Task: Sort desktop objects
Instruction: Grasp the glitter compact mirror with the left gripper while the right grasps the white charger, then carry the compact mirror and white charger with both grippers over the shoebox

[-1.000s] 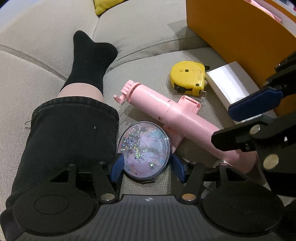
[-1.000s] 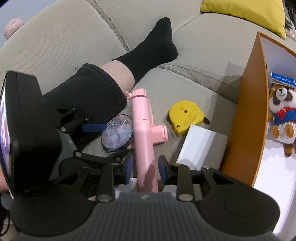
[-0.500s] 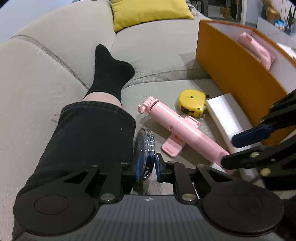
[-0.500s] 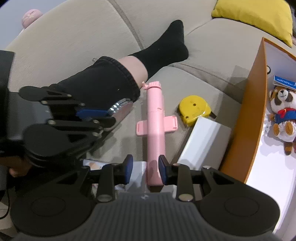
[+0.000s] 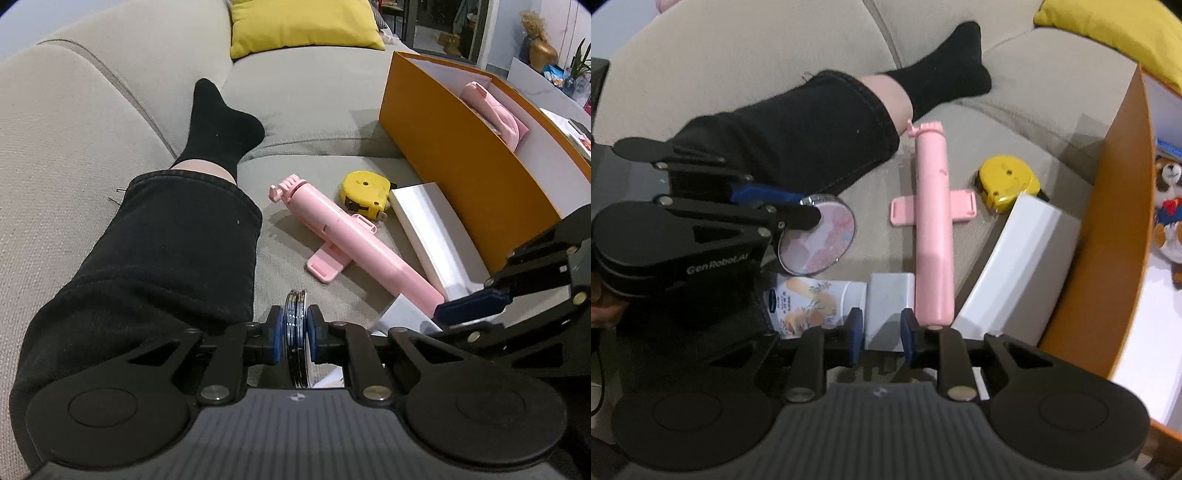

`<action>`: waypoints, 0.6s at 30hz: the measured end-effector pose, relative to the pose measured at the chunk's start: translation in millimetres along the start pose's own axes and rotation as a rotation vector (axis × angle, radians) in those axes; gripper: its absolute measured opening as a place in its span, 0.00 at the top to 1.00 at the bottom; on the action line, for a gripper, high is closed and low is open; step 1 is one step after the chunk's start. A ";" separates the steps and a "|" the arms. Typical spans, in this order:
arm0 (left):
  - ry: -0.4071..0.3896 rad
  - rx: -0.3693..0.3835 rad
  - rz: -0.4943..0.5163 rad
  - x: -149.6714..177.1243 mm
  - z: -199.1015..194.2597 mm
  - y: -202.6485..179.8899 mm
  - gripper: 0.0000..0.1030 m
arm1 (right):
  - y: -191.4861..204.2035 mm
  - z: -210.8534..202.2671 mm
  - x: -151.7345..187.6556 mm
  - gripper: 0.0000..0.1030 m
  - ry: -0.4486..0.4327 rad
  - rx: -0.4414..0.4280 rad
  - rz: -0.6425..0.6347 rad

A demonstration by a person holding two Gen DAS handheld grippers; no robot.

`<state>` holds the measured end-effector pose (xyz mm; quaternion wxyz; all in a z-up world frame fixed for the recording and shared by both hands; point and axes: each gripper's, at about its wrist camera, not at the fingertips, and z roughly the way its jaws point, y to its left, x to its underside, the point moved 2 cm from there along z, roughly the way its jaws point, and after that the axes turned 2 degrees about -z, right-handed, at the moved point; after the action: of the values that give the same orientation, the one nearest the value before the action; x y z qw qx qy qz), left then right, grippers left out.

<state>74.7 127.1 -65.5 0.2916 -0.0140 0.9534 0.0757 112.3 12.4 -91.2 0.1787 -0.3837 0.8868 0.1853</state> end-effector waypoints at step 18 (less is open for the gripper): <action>-0.057 -0.014 -0.027 5.7 1.8 3.1 0.84 | 16.2 30.0 -3.4 0.54 0.015 0.082 -0.065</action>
<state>70.7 130.5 -69.8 0.3197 -0.0268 0.9439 0.0789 107.6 38.7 -112.5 0.1937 -0.4063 0.8819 0.1401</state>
